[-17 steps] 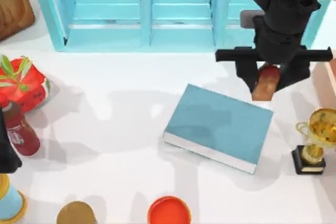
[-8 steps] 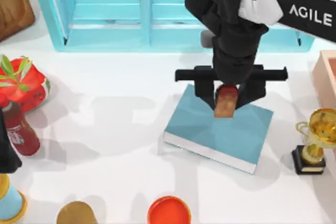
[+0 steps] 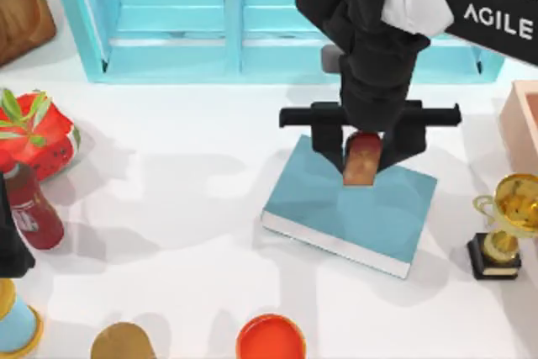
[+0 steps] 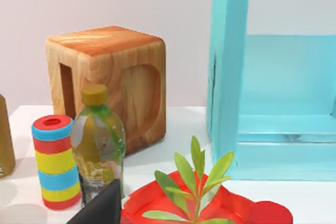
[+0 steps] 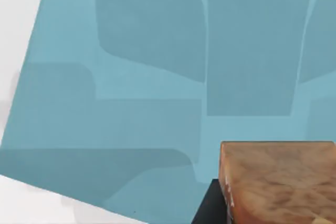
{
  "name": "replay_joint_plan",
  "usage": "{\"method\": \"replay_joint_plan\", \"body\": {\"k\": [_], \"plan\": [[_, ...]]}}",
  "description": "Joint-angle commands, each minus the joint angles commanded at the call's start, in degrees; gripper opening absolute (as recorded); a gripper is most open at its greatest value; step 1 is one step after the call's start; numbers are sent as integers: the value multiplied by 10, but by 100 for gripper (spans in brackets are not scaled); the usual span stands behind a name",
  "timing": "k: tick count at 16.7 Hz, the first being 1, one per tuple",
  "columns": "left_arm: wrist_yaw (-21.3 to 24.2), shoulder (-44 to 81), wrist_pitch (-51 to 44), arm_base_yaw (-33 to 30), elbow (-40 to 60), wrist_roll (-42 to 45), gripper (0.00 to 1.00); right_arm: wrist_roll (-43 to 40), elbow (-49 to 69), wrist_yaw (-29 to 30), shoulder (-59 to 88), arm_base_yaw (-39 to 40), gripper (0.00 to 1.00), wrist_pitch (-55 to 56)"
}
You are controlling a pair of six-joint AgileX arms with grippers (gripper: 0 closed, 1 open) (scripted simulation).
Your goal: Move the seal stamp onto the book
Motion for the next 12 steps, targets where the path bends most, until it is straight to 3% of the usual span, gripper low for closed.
{"method": "replay_joint_plan", "body": {"k": [12], "plan": [[0,0,0,0,0,0,100,0,0,0,0,0,98,0]]}}
